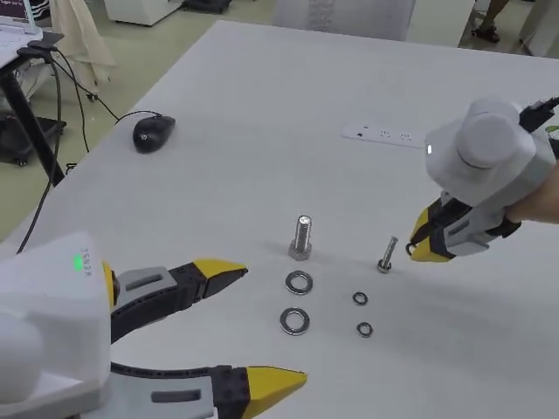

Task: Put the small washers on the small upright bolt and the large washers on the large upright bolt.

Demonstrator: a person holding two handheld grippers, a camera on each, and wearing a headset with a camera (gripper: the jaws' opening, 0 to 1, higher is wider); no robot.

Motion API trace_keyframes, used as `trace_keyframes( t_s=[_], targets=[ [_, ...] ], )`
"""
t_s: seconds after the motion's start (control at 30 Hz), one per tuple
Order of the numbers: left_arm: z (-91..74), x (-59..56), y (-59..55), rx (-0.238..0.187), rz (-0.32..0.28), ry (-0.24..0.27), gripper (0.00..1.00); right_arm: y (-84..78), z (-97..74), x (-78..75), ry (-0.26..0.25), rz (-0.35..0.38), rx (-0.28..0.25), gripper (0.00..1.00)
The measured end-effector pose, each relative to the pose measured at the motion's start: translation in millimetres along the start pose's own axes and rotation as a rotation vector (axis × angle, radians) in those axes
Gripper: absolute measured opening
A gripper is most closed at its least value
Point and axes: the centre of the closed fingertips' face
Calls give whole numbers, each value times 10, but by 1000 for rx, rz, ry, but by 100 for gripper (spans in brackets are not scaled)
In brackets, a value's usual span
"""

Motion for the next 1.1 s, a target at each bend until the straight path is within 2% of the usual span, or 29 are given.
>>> trace_keyframes(
  t_s=[0.2,0.47,1.1],
  targets=[
    [4,16,12,-5,-6,2,62,32,34,-119,-5,-12,5,12],
    [4,50,-8,-2,-15,13,62,24,109,-204,-1,-19,18,12],
    [3,73,-9,-15,-32,31,62,27,255,-212,27,-44,44,12]
  ],
)
Point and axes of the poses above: the centre of the closed fingertips' face, and the gripper's own axes: z roughly forward along the fingers, x roughly to its left, y roughly out of its top
